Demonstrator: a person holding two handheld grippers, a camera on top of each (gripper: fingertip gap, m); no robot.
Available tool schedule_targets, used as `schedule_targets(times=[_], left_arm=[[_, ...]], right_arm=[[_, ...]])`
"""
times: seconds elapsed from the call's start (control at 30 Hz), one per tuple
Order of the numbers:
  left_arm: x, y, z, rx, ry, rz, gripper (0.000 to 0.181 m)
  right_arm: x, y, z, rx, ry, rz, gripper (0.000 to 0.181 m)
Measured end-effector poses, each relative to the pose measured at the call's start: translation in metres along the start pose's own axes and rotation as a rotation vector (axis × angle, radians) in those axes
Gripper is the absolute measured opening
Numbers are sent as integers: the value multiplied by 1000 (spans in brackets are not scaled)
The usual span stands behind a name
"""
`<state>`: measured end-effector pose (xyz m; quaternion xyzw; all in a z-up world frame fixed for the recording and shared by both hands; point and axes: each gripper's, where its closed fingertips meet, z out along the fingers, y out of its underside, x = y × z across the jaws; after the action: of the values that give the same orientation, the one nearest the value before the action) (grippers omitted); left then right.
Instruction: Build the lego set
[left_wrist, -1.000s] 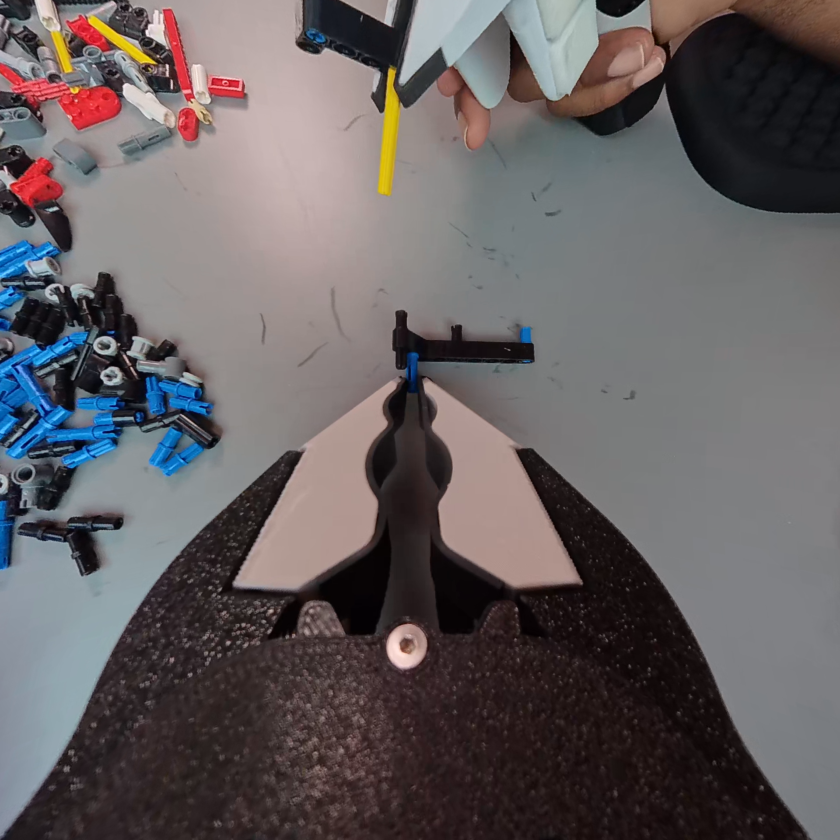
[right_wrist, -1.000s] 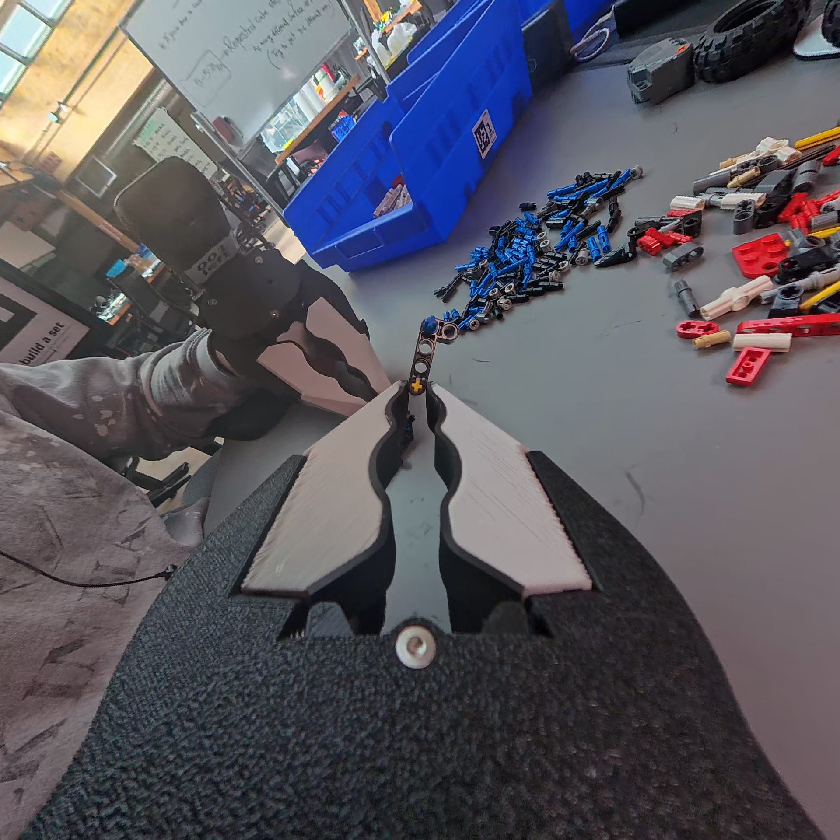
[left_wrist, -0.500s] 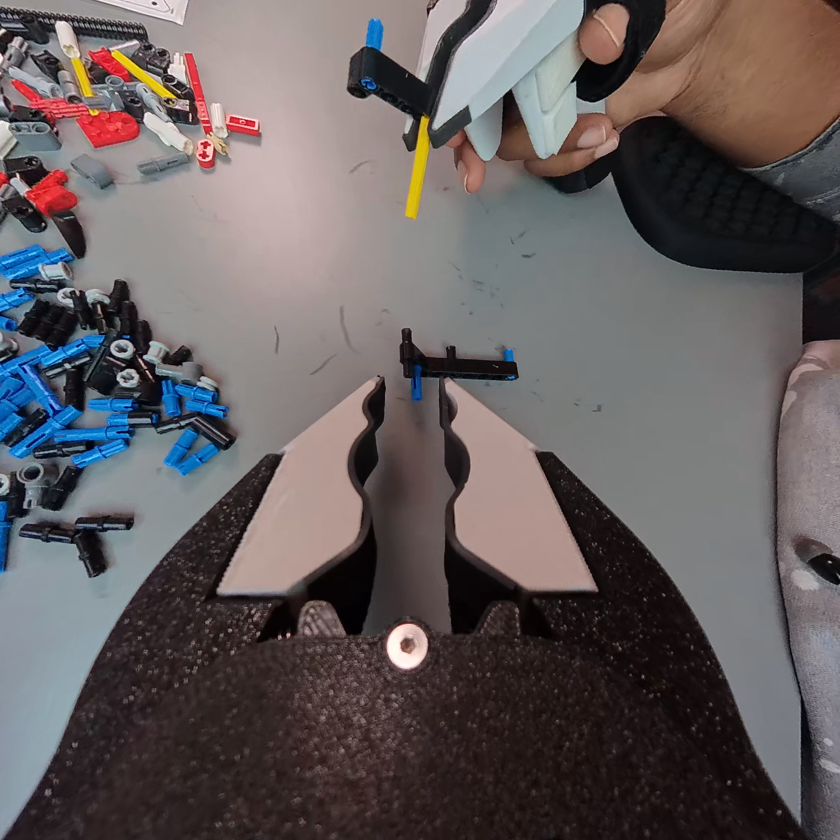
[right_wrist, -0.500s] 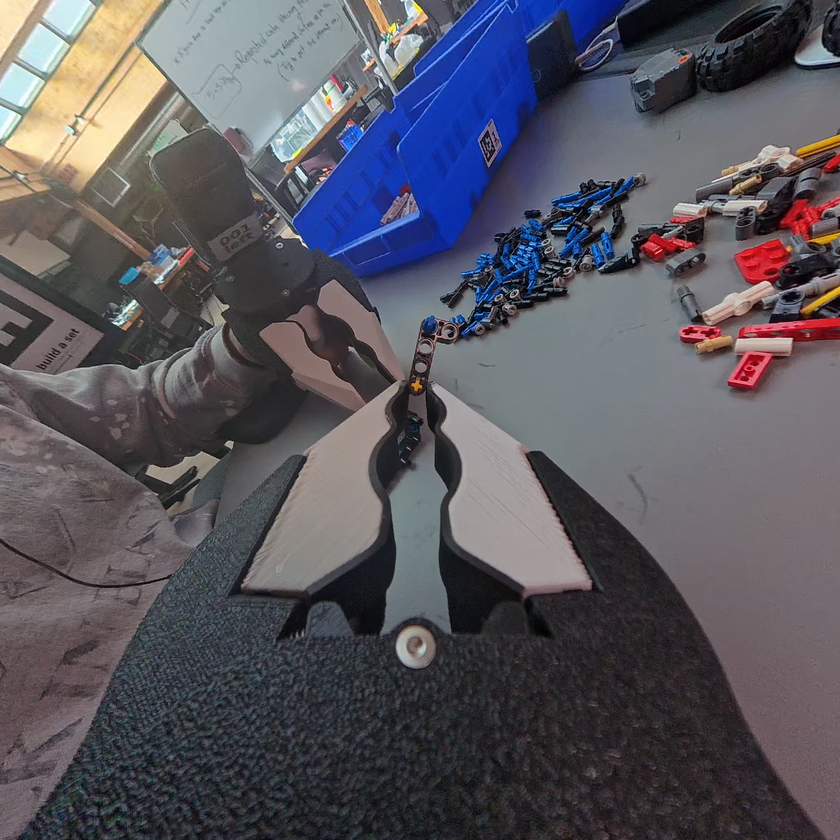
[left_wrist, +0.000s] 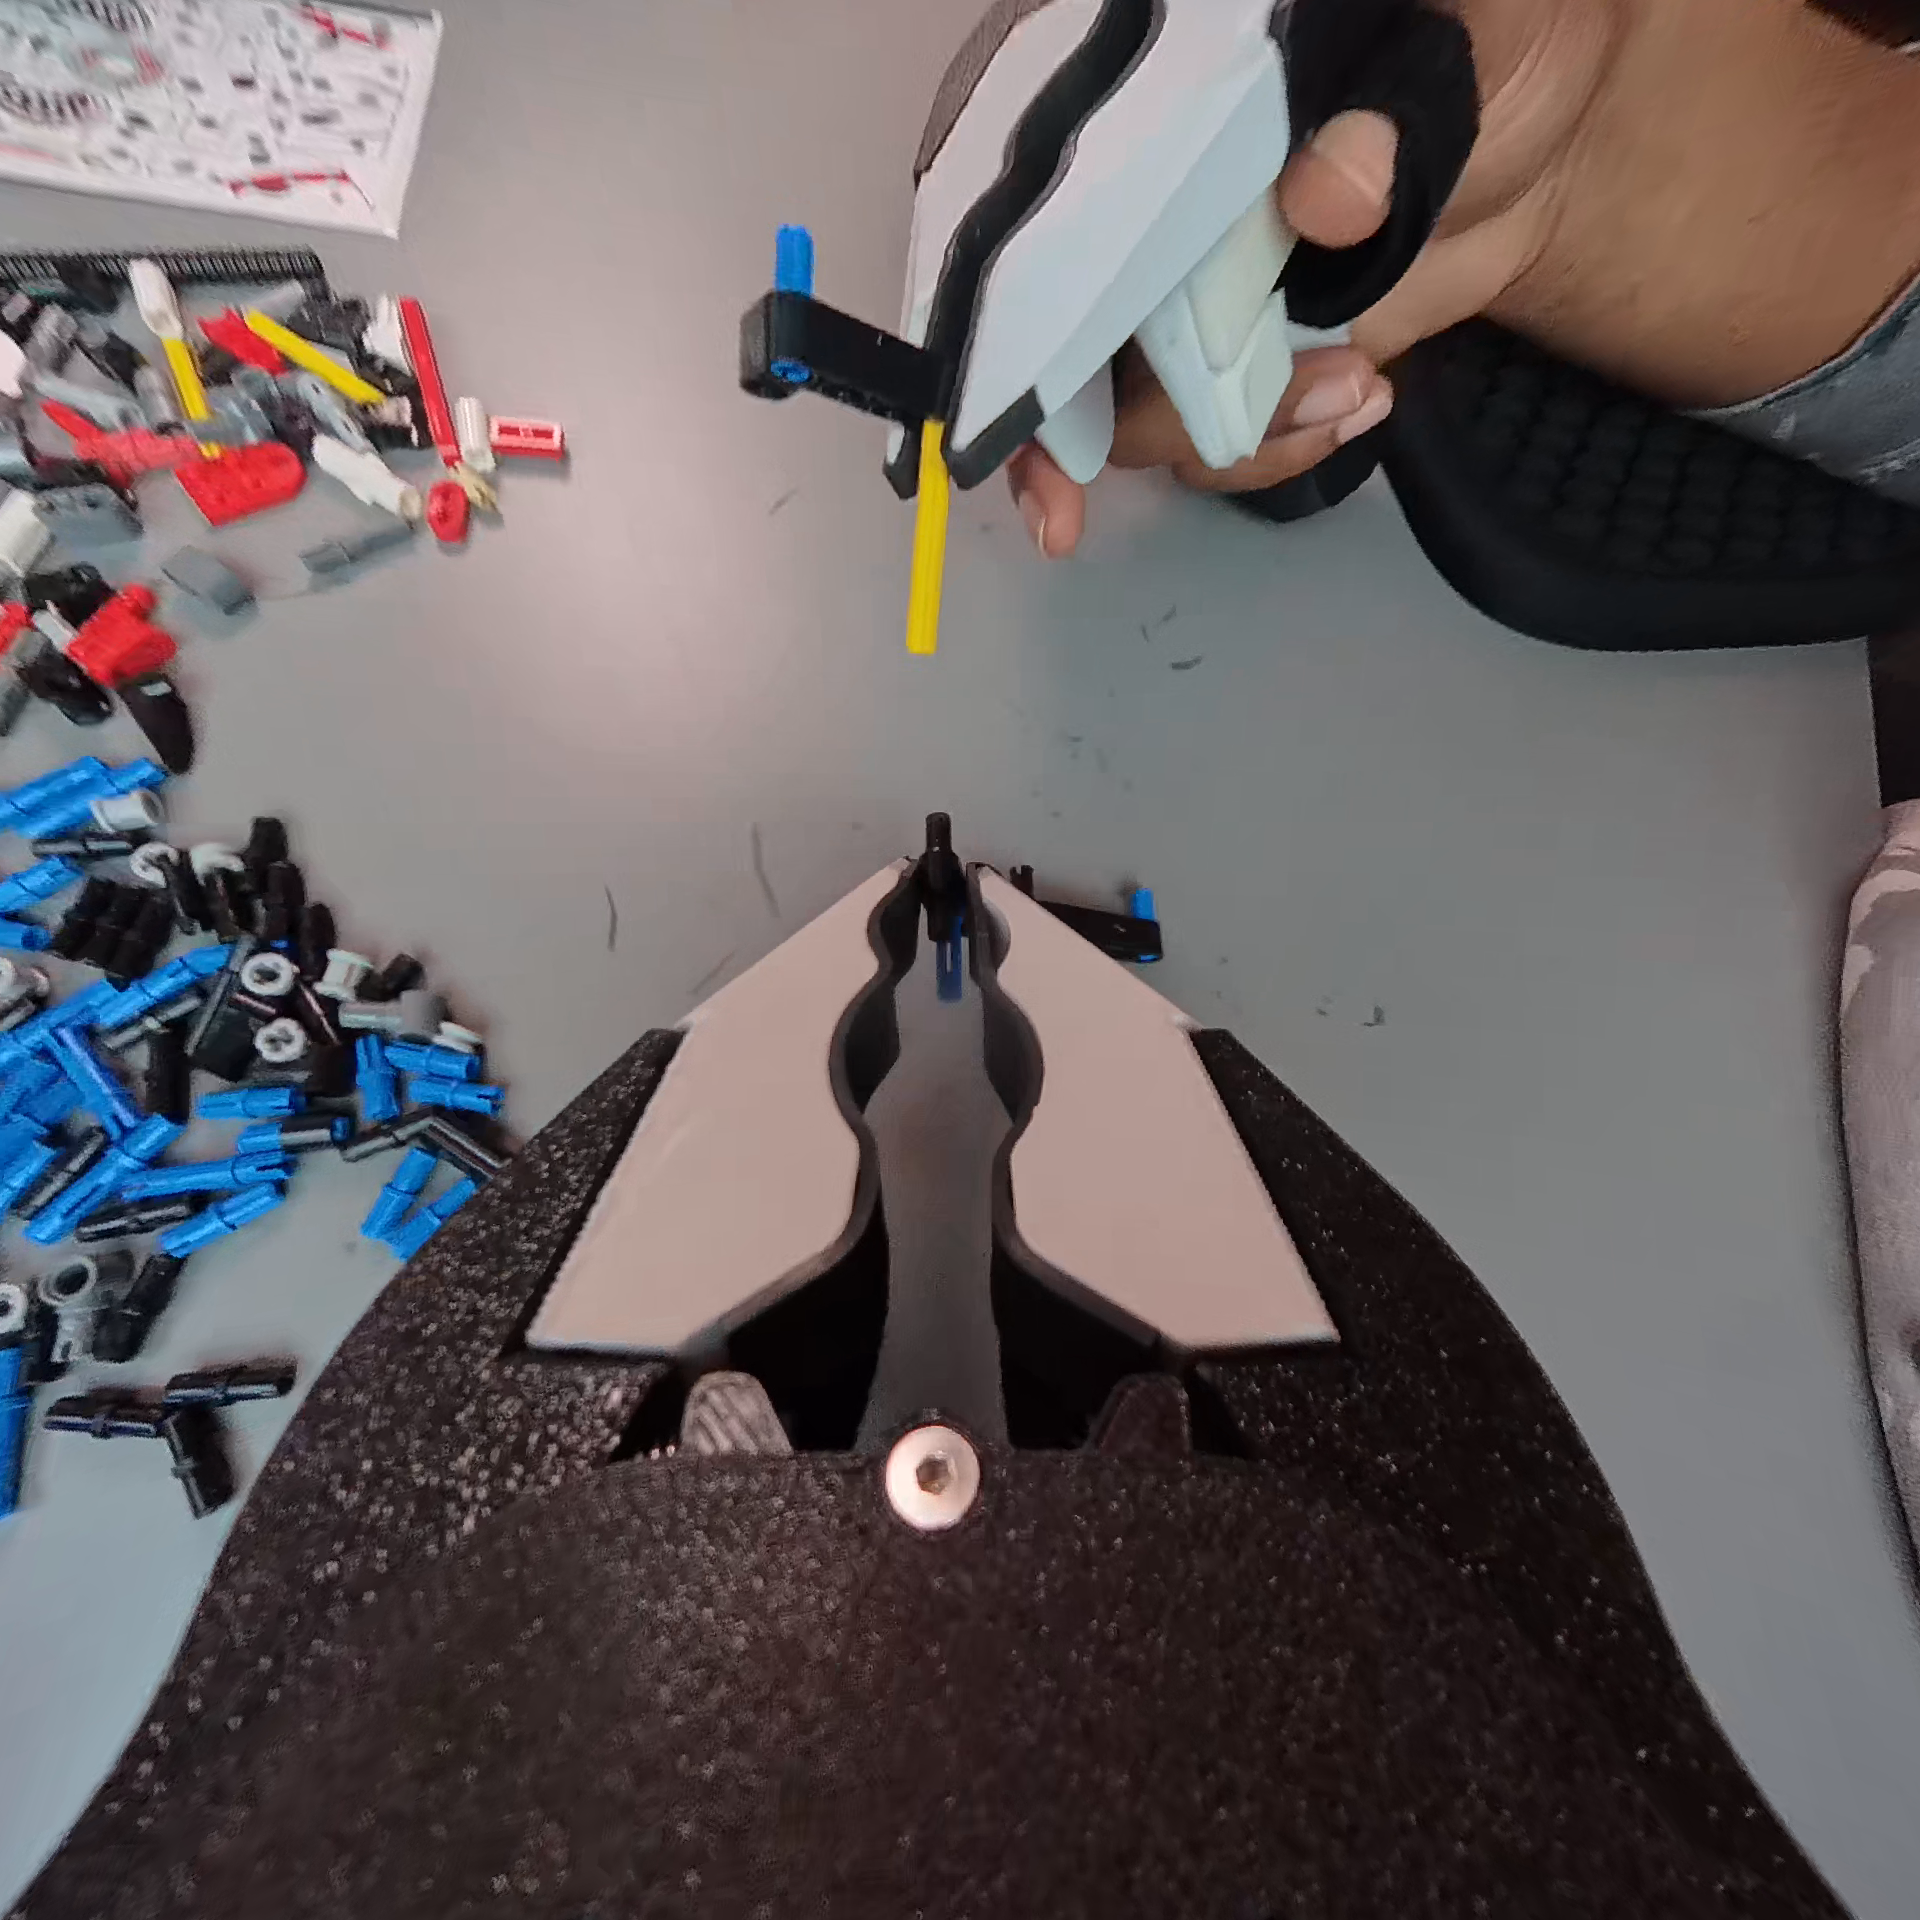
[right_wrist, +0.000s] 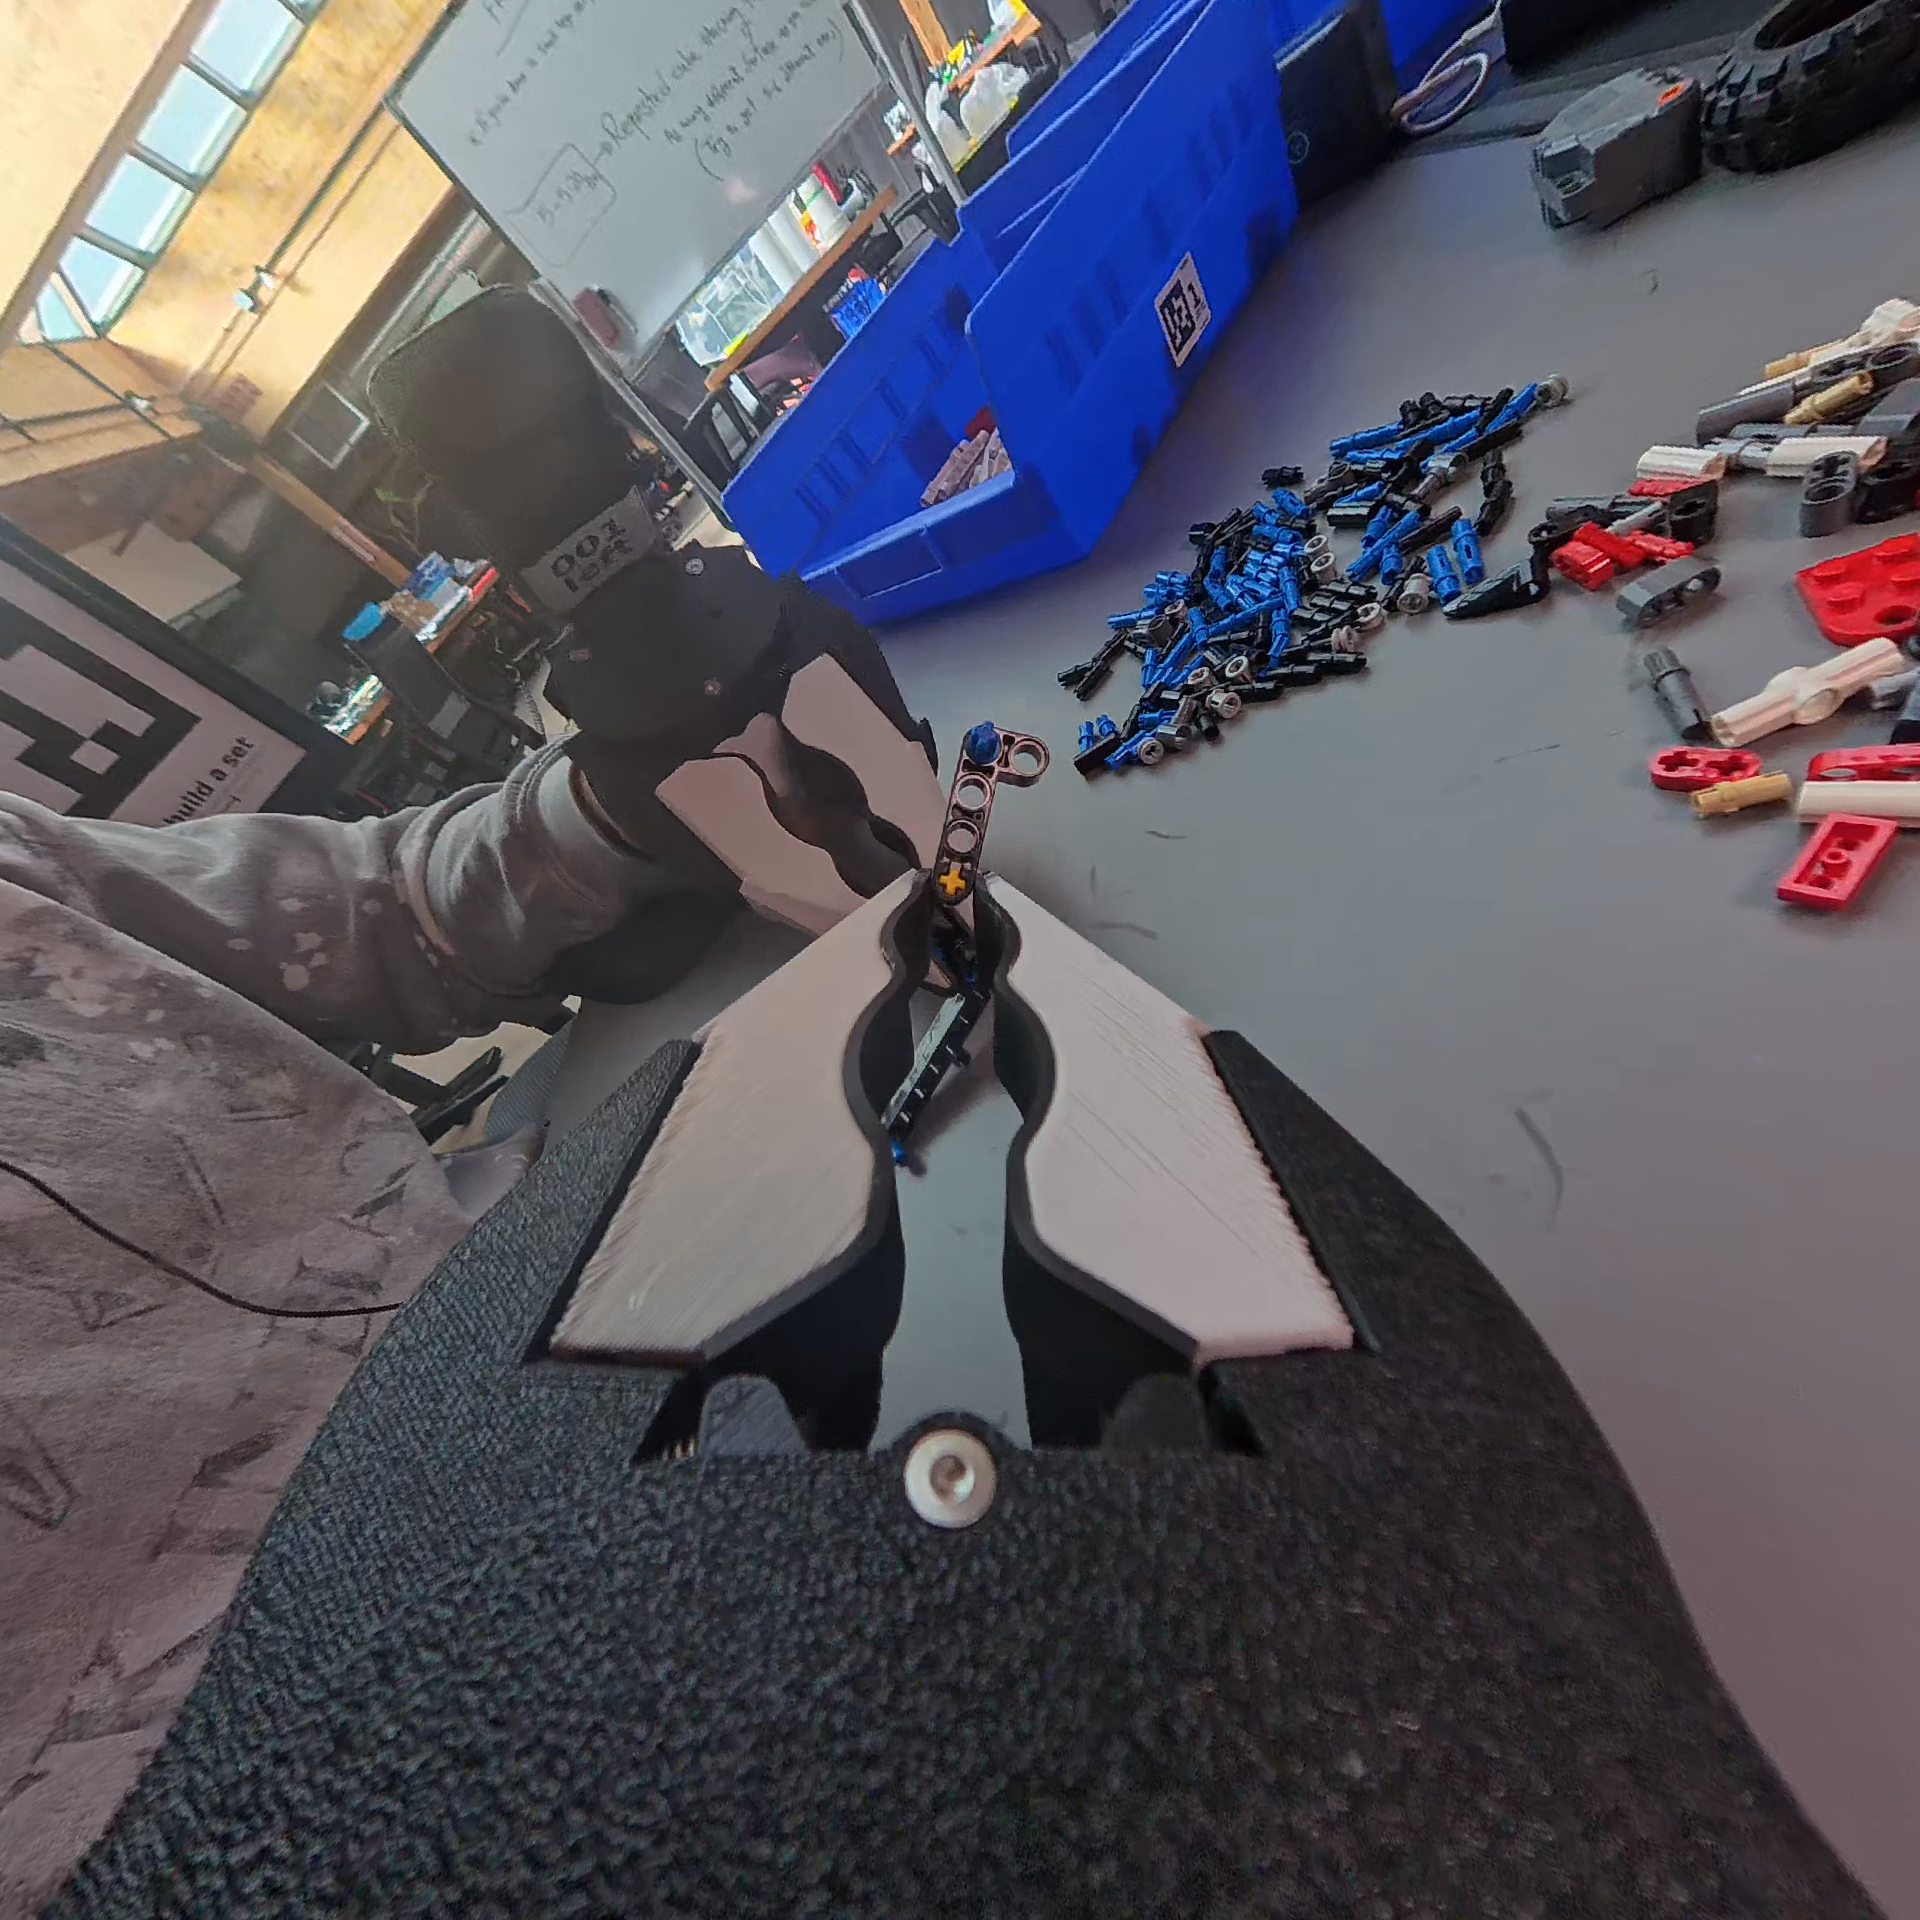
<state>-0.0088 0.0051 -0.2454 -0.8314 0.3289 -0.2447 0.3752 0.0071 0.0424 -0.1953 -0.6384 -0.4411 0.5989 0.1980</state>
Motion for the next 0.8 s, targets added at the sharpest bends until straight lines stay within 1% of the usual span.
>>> schedule_targets(times=[0.03, 0.13, 0.23, 0.3, 0.37, 0.43, 0.5, 0.6, 0.8], left_arm=[[2, -9, -6, 59, -2, 29, 7], [7, -39, -32, 282, -21, 140, 6], [19, -61, -59, 483, -1, 216, 7], [25, -72, -72, 582, 19, 237, 7], [31, -79, -81, 652, 41, 257, 7], [35, -84, -88, 704, 53, 264, 7], [37, -88, -92, 735, 54, 270, 7], [40, -90, -93, 743, 56, 291, 7], [43, -88, -90, 729, 70, 298, 7]], right_arm=[[-2, -4, -1, 18, -7, -6, 7], [-21, -23, -7, 116, -68, -46, 7], [-47, -45, -13, 230, -130, -120, 7], [-63, -52, -14, 272, -151, -180, 7], [-75, -52, -11, 274, -147, -235, 7], [-80, -50, -8, 258, -128, -270, 7], [-89, -47, -5, 242, -149, -282, 7], [-94, -45, -4, 234, -170, -268, 7], [-89, -41, -2, 213, -161, -247, 7]])
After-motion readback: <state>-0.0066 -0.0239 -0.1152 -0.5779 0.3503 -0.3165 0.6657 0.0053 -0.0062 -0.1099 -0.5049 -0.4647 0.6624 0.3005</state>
